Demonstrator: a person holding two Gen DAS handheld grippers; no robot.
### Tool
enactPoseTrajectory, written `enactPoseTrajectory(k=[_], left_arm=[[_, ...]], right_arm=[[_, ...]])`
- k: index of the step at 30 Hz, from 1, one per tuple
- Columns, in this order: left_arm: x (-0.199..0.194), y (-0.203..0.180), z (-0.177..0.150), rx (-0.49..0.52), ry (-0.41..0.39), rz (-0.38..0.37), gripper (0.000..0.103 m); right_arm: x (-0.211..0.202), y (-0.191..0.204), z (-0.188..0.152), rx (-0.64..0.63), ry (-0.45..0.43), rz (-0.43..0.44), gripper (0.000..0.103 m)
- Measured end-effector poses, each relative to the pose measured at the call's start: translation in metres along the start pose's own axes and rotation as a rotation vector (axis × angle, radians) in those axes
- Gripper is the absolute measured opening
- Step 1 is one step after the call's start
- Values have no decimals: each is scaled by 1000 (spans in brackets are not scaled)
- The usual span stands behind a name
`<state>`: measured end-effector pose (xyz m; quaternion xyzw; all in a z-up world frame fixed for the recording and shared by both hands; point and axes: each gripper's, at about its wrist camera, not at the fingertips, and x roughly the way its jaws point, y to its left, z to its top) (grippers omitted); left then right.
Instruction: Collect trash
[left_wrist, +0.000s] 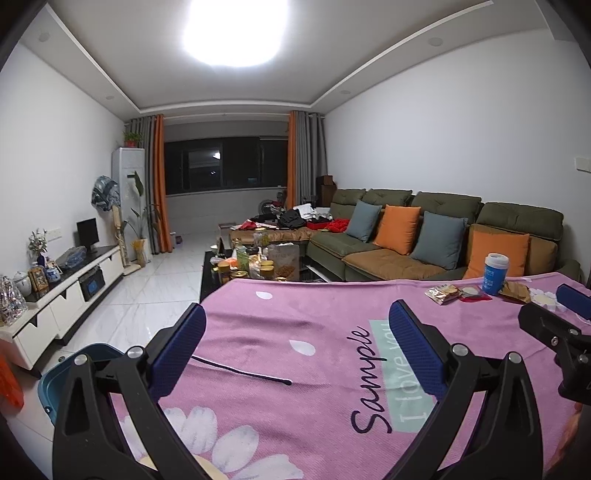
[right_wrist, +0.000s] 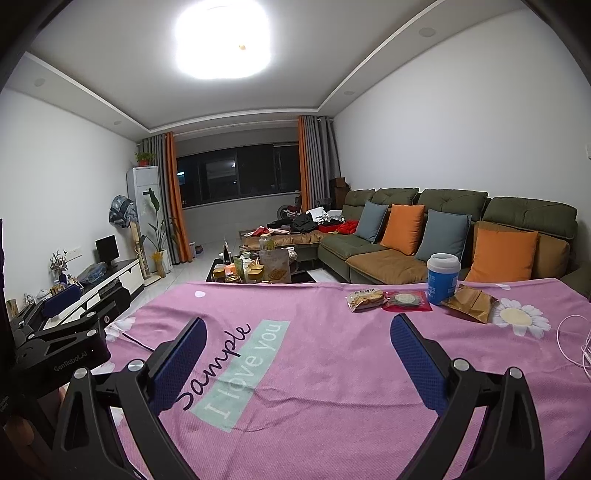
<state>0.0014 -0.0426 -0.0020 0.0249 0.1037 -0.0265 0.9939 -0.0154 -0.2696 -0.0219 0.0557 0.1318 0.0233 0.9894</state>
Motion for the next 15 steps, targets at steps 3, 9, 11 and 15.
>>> enactPoseTrajectory(k=[3,9,11,15], left_arm=[[1,0,-1,-4,-2,3,97],[1,1,-2,-1,-12,3,97],[-1,1,-1,-1,-18,3,97],[-3,0,-2,7,-28,6,97]], right_arm=[[0,0,0,2,-1,-2,96],[-3,0,-1,3,-2,-8,96],[-3,0,-1,3,-2,-9,96],[-3,0,-1,6,-3,-12,96]])
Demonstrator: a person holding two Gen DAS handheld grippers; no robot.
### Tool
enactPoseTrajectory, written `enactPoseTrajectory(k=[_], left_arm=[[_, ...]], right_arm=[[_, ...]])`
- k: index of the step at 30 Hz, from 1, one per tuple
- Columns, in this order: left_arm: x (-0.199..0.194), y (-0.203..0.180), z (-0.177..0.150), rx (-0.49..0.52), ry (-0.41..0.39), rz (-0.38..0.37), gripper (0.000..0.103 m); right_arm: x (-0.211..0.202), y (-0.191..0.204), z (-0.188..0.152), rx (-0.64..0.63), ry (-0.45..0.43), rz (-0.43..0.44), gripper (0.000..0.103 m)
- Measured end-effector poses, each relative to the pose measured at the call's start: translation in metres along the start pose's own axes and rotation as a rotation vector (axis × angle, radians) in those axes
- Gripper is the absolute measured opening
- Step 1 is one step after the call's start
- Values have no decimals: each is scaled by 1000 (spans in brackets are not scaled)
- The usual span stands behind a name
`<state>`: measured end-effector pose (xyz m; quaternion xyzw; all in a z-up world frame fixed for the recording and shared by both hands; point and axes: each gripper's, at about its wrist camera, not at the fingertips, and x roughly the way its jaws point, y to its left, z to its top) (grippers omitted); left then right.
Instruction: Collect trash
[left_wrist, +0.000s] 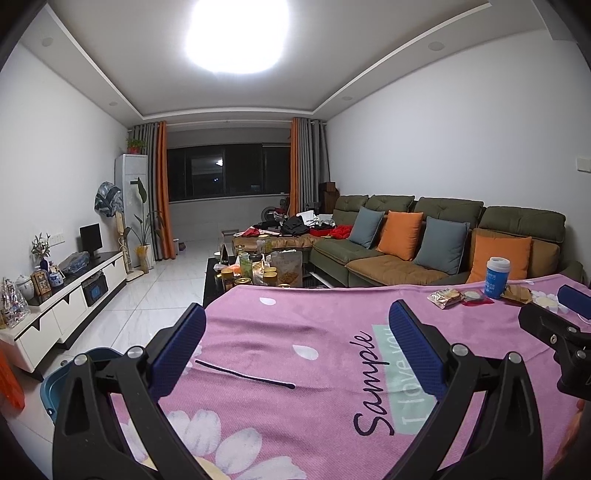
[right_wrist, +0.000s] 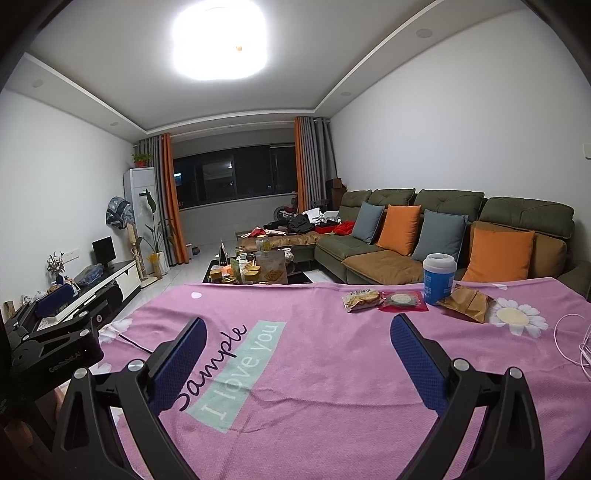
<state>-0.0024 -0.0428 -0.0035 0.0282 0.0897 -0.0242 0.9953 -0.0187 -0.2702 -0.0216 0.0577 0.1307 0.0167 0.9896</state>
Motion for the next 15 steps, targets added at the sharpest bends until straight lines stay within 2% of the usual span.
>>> enactPoseTrajectory(k=[15], left_arm=[[-2,0,0,-1,0,-2,97]], right_arm=[[-2,-2,1,-1,-13,-13,96]])
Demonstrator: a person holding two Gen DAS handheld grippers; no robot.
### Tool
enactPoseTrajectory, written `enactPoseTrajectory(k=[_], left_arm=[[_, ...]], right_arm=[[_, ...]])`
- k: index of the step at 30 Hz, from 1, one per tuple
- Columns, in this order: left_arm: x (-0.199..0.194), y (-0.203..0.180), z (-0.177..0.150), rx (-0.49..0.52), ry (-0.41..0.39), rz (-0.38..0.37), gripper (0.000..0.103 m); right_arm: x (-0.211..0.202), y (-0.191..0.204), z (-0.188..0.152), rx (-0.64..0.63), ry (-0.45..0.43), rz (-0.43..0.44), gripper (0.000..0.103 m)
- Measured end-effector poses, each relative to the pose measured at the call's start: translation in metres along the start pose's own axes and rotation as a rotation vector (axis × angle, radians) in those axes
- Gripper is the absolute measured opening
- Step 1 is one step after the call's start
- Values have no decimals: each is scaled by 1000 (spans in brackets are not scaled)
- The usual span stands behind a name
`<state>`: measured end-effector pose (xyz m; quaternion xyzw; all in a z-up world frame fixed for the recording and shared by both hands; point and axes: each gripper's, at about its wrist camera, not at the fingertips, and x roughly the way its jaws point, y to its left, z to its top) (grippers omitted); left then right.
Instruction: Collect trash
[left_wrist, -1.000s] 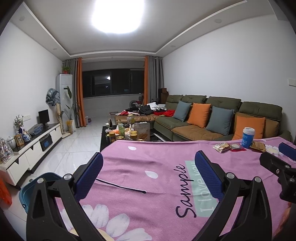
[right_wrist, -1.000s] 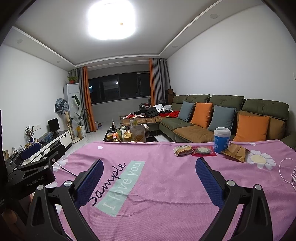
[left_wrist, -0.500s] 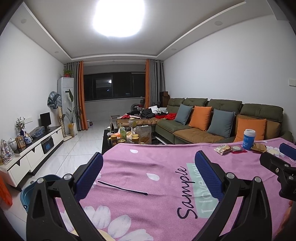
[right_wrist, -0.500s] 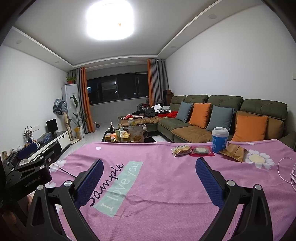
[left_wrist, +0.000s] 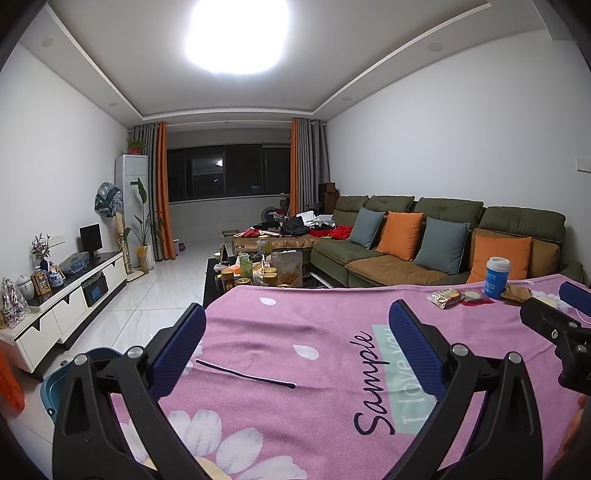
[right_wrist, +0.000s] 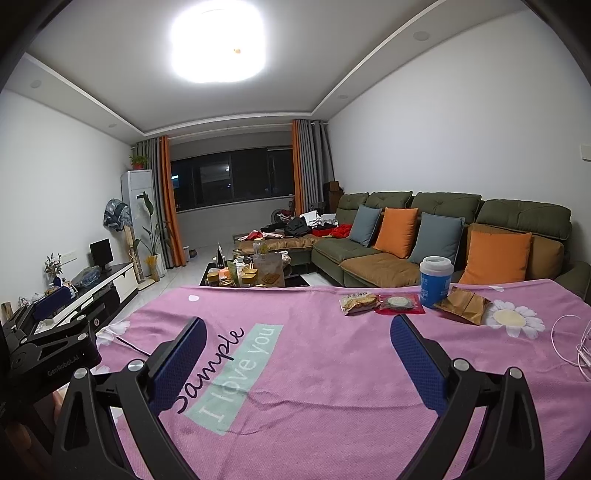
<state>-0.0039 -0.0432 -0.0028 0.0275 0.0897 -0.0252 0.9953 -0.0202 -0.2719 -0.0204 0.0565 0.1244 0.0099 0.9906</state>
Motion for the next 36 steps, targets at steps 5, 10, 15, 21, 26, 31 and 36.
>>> enactPoseTrajectory(k=[5,10,15,21,26,31,36], left_arm=[[0,0,0,-1,1,-1,97],[0,0,0,-2,1,-2,97],[1,0,0,-4,6,1,97],[0,-2,1,-6,-3,1,97],[-1,-1,1,-14,-1,-5,97],[-1,1,2,-15,0,-6,97],[-1,1,1,-15,-1,-5,97]], right_arm=[[-2,1,0,3,-13,-6,96],[-7,2,1,-5,-33,-15,96],[-8,3,2,-6,-44,-12,96],[-9,3,2,-6,-48,-14,96],[-11,4,2,-8,-52,-15,96],[-10,4,2,-6,-52,-14,96],[-10,3,2,-5,-47,-15,96]])
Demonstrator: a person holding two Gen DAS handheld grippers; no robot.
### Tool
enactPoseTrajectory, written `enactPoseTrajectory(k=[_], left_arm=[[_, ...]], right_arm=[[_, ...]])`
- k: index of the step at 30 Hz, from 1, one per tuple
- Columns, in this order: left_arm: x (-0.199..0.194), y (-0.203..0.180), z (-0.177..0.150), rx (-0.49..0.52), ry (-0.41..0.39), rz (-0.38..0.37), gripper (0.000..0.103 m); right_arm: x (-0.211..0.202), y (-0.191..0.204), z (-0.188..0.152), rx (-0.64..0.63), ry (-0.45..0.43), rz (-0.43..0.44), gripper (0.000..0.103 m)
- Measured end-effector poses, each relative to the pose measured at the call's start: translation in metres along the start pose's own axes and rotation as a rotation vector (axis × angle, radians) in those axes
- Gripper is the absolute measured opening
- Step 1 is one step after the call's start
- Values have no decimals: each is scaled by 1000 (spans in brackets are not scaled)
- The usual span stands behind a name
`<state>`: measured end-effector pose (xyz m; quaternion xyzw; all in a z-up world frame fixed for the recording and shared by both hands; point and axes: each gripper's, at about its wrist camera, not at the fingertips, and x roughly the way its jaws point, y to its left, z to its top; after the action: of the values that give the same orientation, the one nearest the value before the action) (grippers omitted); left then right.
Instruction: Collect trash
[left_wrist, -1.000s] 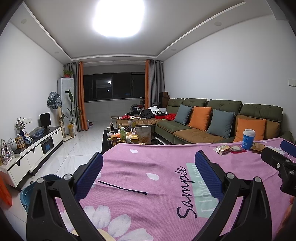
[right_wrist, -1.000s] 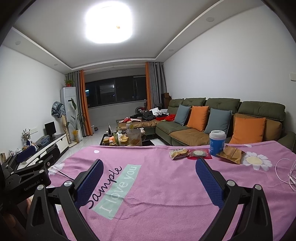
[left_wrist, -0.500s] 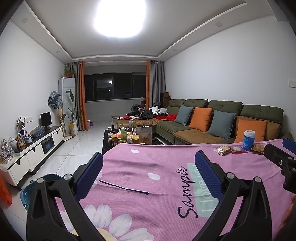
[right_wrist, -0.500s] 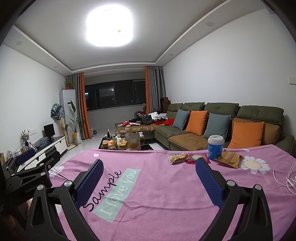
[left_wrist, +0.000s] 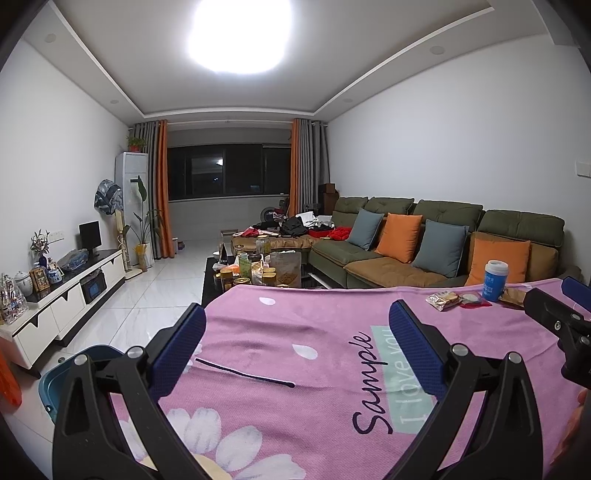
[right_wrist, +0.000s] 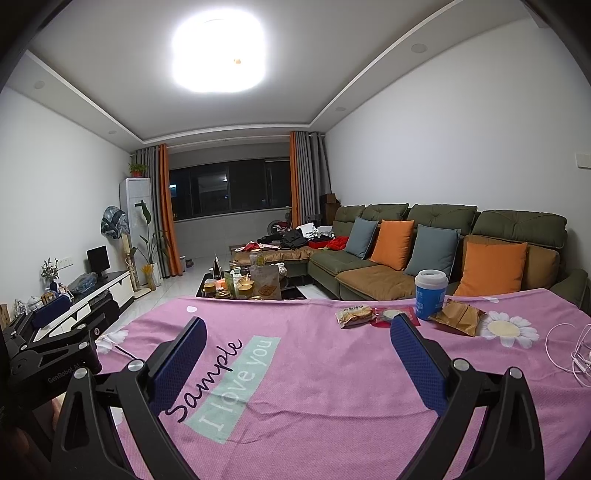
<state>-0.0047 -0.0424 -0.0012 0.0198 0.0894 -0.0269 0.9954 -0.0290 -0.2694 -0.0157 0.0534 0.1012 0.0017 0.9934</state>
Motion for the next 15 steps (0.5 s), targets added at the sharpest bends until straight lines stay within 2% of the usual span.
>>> enactPoseTrajectory(k=[15], left_arm=[[0,0,0,1,0,1,97]], right_arm=[[0,-1,1,1,-2,-2,96]])
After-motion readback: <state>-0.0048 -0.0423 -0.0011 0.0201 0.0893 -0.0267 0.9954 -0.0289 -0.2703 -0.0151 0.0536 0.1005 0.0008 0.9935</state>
